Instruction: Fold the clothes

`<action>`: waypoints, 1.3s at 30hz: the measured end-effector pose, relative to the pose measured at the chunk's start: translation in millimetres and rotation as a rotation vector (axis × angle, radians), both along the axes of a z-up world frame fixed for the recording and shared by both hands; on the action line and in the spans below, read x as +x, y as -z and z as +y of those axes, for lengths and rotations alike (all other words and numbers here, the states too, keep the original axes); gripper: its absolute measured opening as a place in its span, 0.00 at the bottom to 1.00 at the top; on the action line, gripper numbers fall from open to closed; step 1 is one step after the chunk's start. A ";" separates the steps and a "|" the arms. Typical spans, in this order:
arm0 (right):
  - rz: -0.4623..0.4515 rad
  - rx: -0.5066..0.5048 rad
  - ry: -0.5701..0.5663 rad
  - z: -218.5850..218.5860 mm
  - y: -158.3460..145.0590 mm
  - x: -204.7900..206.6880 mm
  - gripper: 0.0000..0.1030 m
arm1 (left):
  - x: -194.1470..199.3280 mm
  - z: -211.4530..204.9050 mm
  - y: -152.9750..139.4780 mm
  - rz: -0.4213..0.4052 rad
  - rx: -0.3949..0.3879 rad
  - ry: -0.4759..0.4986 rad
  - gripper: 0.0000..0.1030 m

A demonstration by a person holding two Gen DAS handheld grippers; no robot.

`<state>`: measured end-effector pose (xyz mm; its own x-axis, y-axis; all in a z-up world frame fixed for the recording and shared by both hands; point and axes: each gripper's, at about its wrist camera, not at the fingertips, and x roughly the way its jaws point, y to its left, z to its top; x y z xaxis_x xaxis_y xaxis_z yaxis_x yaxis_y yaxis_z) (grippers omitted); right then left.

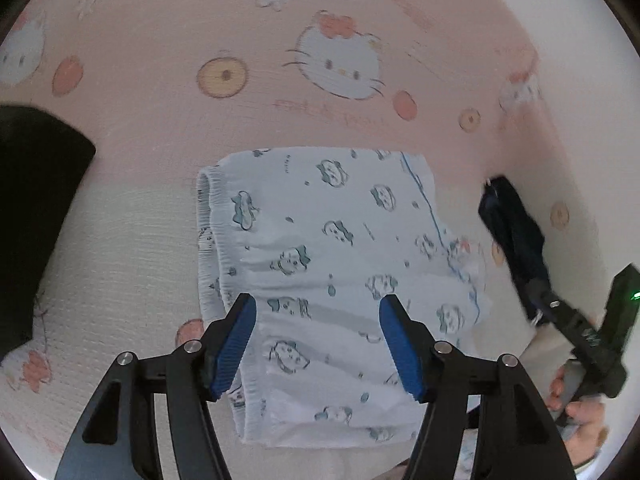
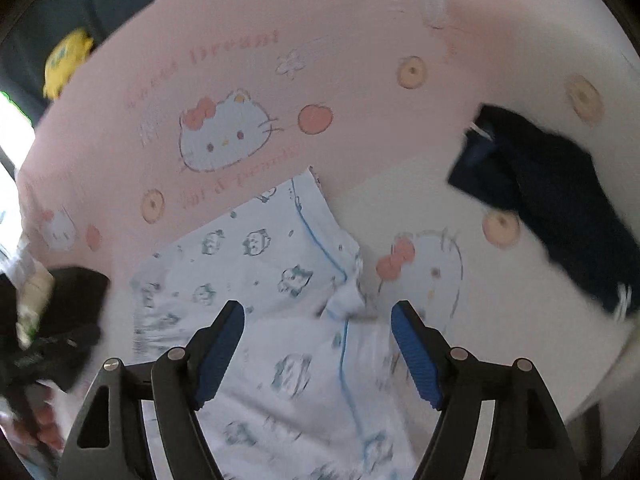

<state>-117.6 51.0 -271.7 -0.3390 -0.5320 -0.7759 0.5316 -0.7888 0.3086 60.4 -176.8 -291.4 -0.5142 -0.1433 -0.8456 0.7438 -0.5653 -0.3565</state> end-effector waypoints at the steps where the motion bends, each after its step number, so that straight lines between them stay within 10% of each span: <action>1: -0.008 -0.021 0.009 6.8 -1.1 3.5 0.77 | -2.2 3.1 -0.9 -0.008 -0.015 0.008 0.60; 12: -0.035 -0.095 0.051 31.2 -7.4 49.7 0.78 | 12.9 26.2 -15.8 -0.064 -0.065 -0.015 0.60; 25: 0.282 0.169 -0.188 0.2 -29.7 120.2 0.78 | 11.0 93.5 -27.3 -0.198 -0.297 0.141 0.60; 35: 0.726 0.585 -0.558 -18.5 -31.7 188.1 0.78 | -3.5 165.4 -9.4 -0.399 -0.742 0.559 0.60; 39: 0.719 0.648 -0.645 -17.4 -13.9 193.7 0.78 | -5.8 175.8 5.8 -0.473 -0.834 0.620 0.60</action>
<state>76.1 33.6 -257.8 -0.6230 -0.3401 -0.7045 0.7803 -0.2075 -0.5899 54.7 -1.0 -297.3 -0.3478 -0.5837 -0.7337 0.2141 -0.8113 0.5439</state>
